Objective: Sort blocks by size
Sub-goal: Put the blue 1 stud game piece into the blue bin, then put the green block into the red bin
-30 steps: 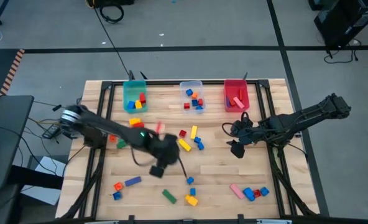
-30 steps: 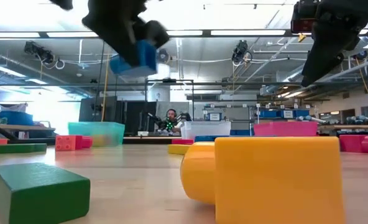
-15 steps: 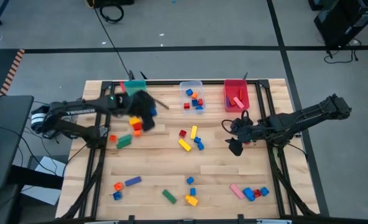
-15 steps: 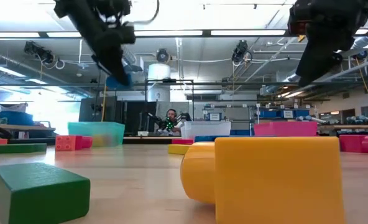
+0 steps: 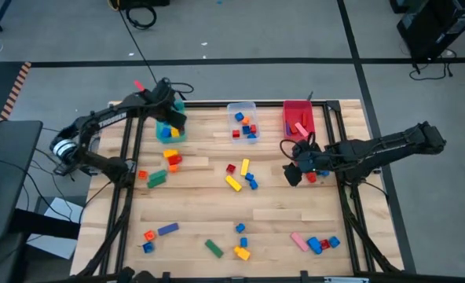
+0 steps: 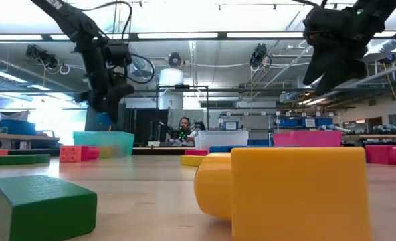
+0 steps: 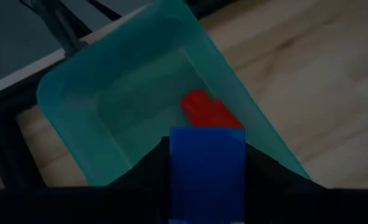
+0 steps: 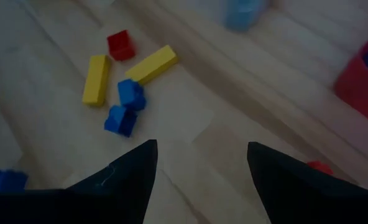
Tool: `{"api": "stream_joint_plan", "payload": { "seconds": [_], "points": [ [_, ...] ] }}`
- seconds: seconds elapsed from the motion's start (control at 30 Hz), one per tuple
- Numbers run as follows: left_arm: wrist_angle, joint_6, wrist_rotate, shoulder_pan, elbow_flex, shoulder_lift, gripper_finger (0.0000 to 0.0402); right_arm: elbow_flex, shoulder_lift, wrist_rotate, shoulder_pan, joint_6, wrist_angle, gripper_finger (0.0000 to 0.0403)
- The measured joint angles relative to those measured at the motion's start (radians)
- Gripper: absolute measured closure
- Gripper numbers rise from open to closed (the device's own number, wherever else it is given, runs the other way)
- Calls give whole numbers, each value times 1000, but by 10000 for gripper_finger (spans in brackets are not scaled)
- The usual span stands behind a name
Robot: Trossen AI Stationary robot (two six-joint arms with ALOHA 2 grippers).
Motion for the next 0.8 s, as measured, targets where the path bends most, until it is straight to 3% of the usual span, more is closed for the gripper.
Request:
{"api": "stream_joint_plan", "payload": {
  "seconds": [0.07, 0.27, 0.4, 0.63, 0.8],
  "points": [
    [12, 1, 5, 17, 0, 19, 260, 0, 0, 0, -14, 7, 0, 139],
    [54, 7, -16, 27, 0, 38, 150, 0, 0, 0, -49, 8, 0, 139],
    [67, 10, -24, 26, 0, 37, 107, 0, 0, 0, -63, 7, 0, 139],
    [-57, -45, -14, 13, 61, 37, 92, 0, 0, -1, -67, -13, 0, 139],
    [-159, -72, -3, -60, 109, 11, 91, 0, 0, -10, -67, -46, 0, 139]
  ]
}}
